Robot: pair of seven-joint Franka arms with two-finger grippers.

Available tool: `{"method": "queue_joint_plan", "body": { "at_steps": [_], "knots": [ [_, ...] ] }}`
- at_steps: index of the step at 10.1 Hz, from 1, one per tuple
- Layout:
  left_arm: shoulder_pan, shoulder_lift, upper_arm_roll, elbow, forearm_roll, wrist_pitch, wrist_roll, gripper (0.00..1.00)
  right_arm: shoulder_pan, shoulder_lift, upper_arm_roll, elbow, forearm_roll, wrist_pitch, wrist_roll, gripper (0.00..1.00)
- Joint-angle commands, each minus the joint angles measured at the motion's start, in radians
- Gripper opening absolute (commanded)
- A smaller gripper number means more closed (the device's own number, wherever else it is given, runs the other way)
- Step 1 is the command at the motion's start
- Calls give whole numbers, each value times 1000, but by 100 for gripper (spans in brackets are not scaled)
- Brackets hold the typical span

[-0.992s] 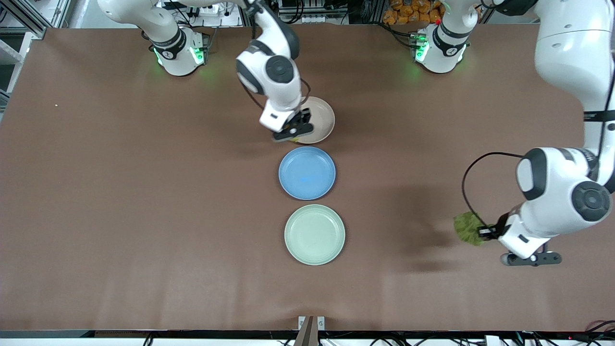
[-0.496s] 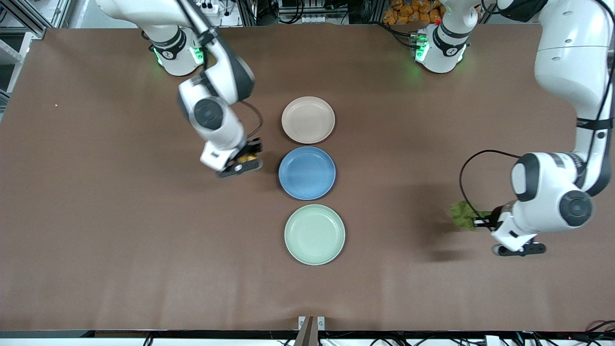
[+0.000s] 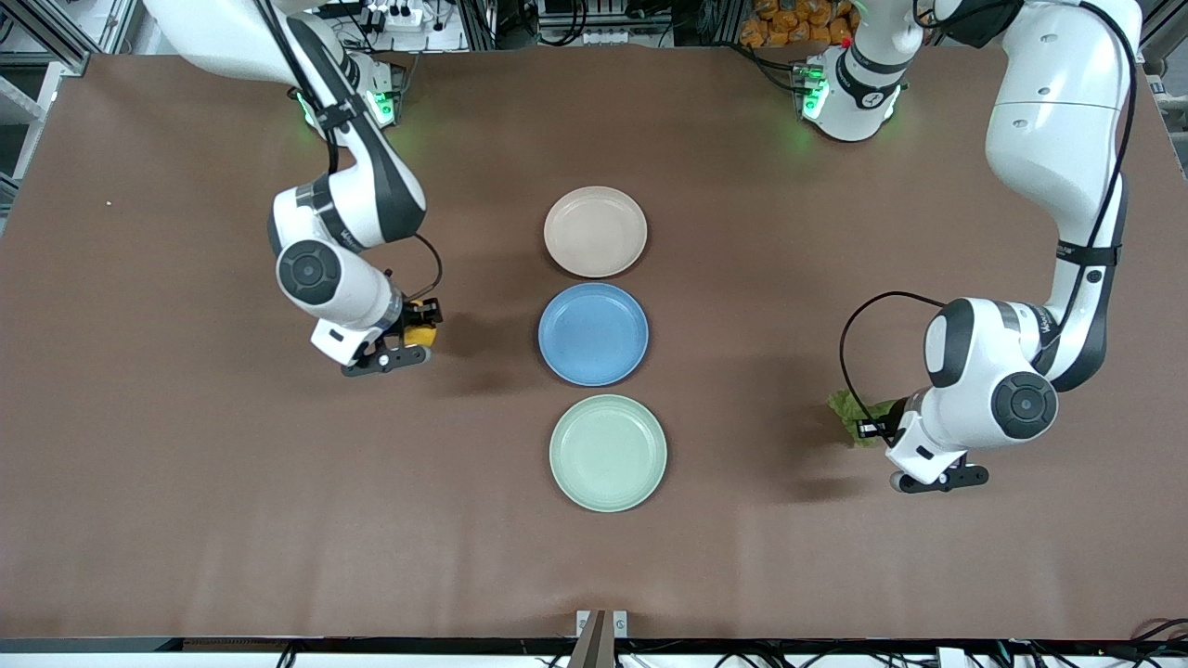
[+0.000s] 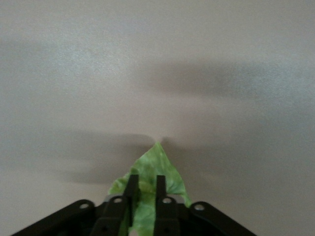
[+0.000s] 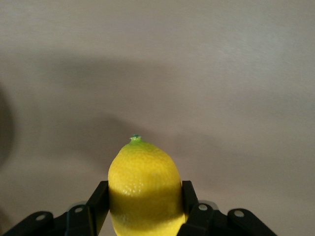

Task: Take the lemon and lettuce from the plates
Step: 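Lower the lemon onto the table while the left gripper lowers the lettuce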

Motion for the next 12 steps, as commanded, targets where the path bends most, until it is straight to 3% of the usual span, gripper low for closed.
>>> {"method": "queue_joint_plan", "body": {
  "at_steps": [1, 5, 6, 7, 8, 11, 12],
  "knots": [
    [-10, -28, 2, 0, 16, 6, -4, 100, -71, 51, 13, 41, 6, 3, -51, 0],
    [-18, -197, 3, 6, 19, -14, 7, 100, -114, 109, 13, 78, 3, 4, -51, 3],
    [-11, -253, 3, 8, 19, -55, 7, 100, -115, 111, 13, 76, 4, 4, -51, 10],
    [-11, -304, 6, 8, 19, -92, 7, 100, -117, 125, 13, 78, 4, 4, -39, 83],
    [-9, -349, 11, 8, 19, -136, 7, 100, -117, 126, 13, 78, 6, 3, -34, 100],
    [9, -455, 17, 9, 19, -250, 44, 100, -141, 119, 14, 125, 13, -43, -37, 100],
    [9, -485, 17, 11, 18, -291, 49, 100, -141, 114, 14, 191, 17, -139, -34, 100]
  ]
}}
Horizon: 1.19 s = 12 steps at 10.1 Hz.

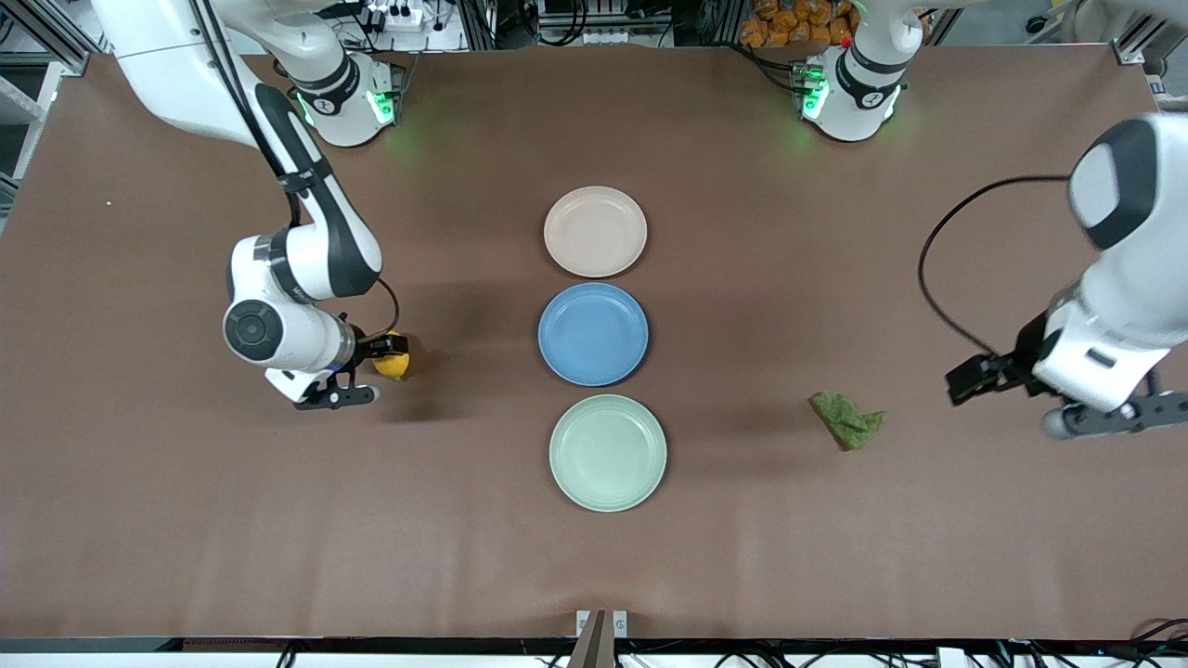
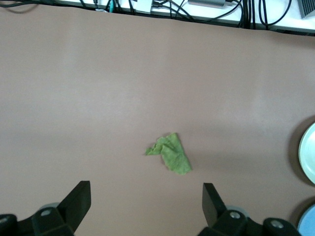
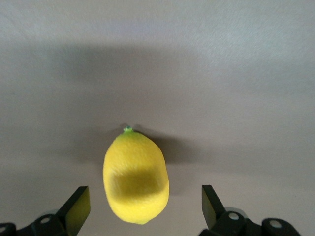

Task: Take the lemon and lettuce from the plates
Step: 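Release the lemon from the right gripper while the left gripper releases lettuce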

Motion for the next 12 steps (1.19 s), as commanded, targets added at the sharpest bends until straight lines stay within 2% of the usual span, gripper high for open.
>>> {"method": "queue_joint_plan", "body": {
  "at_steps": [1, 3, 5, 6, 8, 12],
  "knots": [
    [12, -78, 0, -24, 16, -85, 22, 100, -14, -1, 14, 187, 14, -238, 7, 100],
    [16, -115, -5, -23, 1, -145, 22, 100, -22, -14, 13, 345, 3, -430, 4, 100],
    [16, -148, -5, -24, -2, -171, 21, 100, -42, -40, 11, 451, -1, -556, 3, 100],
    [15, -158, -8, -24, -2, -187, 21, 100, -48, -60, 10, 476, -16, -604, 3, 100],
    [16, -191, -5, -24, -2, -216, 22, 100, -46, -109, 14, 478, -61, -615, 3, 100],
    [15, -233, -6, -23, -2, -254, 19, 100, -42, -163, 16, 473, -62, -655, 4, 100]
  ]
}}
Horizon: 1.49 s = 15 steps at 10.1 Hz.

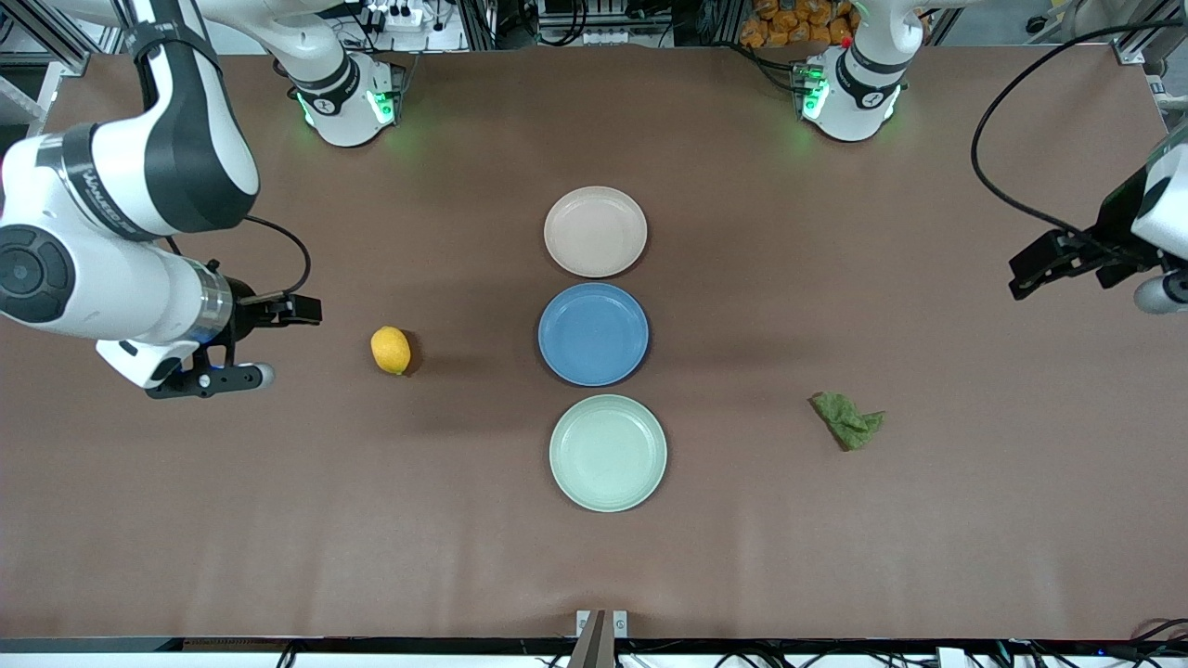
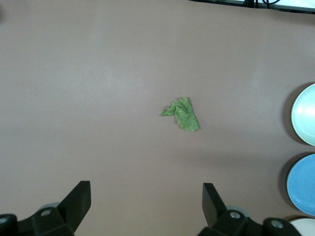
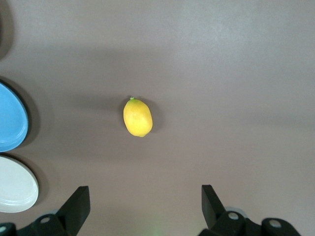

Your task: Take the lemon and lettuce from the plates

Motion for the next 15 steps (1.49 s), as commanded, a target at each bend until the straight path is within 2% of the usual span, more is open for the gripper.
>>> {"method": "queue_joint_plan", "body": {
  "at_steps": [1, 9, 15],
  "knots": [
    [5, -41, -9, -23, -2, -14, 14, 100, -16, -43, 8, -7, -21, -35, 3, 100],
    [7, -111, -9, -39, -1, -92, 45, 100, -59, -46, -8, 59, -43, -8, 5, 100],
    [30, -109, -3, -39, -2, -91, 131, 100, -77, -141, -6, 52, -47, -9, -4, 100]
  ]
}}
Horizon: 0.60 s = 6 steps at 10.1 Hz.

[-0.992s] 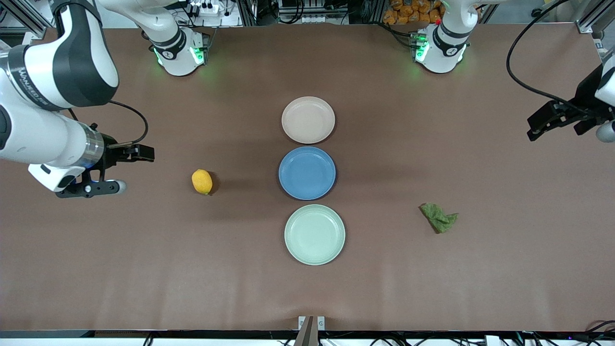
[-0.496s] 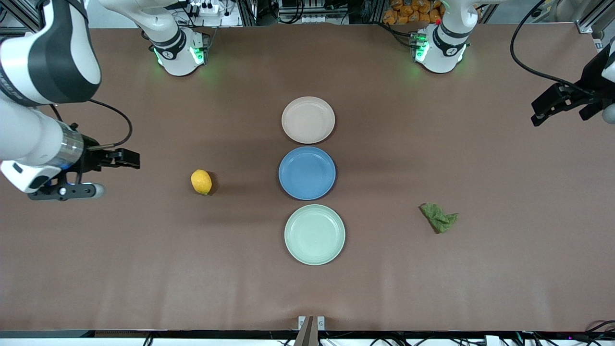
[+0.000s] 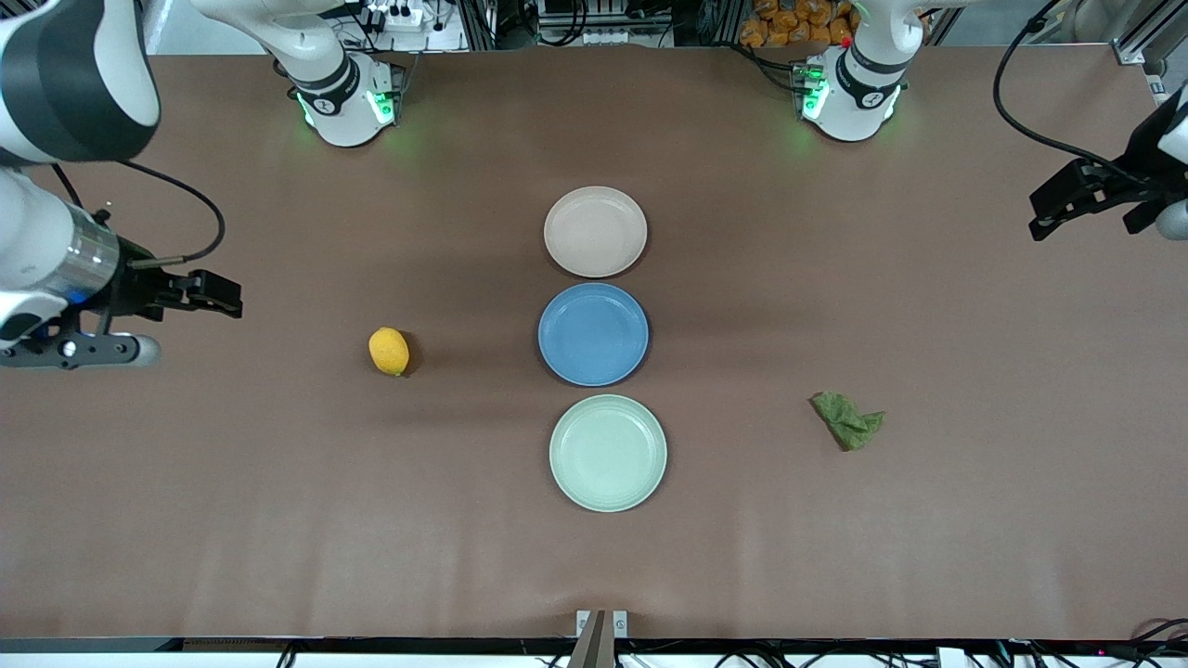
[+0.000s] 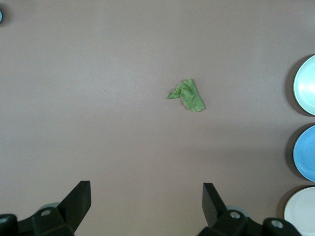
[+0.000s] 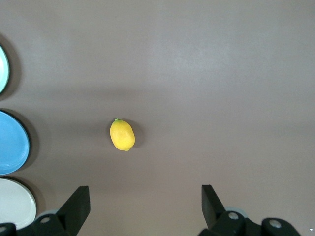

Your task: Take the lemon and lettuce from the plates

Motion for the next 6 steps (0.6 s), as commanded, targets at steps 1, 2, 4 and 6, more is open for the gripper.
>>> {"method": "queue_joint_plan", "body": {
  "at_steps": [1, 2, 4, 6],
  "knots": [
    [9, -21, -2, -13, -2, -5, 28, 100, -20, -86, 11, -41, -16, -4, -4, 100],
    [9, -21, -2, -12, -2, -5, 37, 100, -20, -127, 11, -87, -16, 10, -5, 100],
    [8, -15, -2, -6, -2, -5, 63, 100, -19, -170, 11, -122, -16, 18, -7, 100],
    [8, -15, -2, -3, -4, -5, 132, 100, -22, -209, 11, -158, -16, 48, -5, 100]
  ]
}}
